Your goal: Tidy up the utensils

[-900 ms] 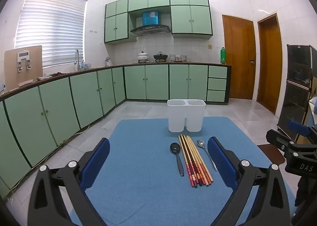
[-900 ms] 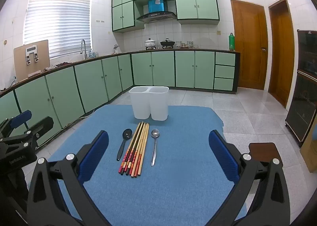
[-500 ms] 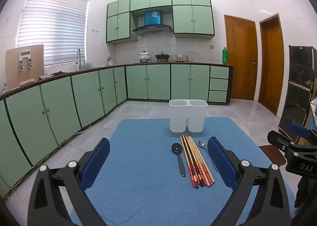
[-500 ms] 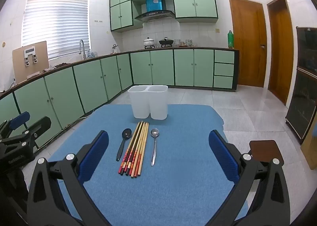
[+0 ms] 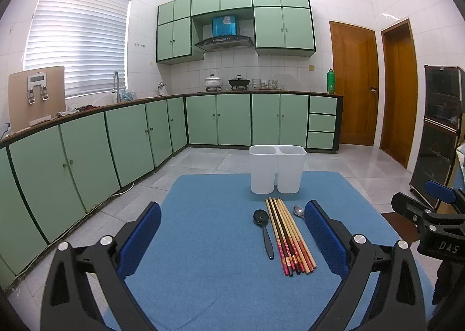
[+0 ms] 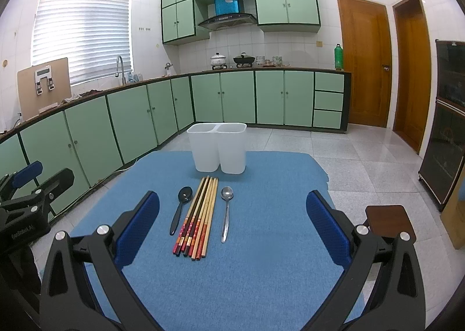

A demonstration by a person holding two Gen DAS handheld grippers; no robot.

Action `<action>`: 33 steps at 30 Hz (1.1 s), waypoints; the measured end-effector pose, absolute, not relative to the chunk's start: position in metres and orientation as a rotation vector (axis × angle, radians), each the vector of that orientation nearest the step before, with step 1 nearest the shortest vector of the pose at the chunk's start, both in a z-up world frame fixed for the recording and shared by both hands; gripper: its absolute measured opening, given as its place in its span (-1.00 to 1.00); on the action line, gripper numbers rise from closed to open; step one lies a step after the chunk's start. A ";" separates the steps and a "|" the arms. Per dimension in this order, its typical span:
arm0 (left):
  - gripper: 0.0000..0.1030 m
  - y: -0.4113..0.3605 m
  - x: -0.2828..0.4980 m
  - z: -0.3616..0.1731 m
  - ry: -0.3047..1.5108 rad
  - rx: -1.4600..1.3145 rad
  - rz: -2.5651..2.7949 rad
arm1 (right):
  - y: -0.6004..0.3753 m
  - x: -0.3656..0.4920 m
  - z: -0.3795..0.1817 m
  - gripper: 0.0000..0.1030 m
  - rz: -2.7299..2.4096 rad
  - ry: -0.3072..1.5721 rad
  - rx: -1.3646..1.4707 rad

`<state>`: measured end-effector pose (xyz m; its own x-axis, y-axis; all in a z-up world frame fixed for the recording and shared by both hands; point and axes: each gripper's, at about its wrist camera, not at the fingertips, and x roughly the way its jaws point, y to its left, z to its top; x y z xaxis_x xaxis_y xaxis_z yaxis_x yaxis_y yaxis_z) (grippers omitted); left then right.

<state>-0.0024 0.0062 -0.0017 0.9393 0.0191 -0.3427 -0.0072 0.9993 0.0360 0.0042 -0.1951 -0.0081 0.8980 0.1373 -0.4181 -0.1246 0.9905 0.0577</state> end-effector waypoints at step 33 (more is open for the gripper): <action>0.88 0.010 -0.001 -0.003 0.351 0.036 0.019 | -0.196 0.008 -0.006 0.90 0.137 0.452 0.024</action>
<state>-0.0009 0.0101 -0.0030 0.9389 0.0249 -0.3432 -0.0125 0.9992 0.0383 0.0080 -0.1955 -0.0063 0.8907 0.1377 -0.4333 -0.1271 0.9905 0.0533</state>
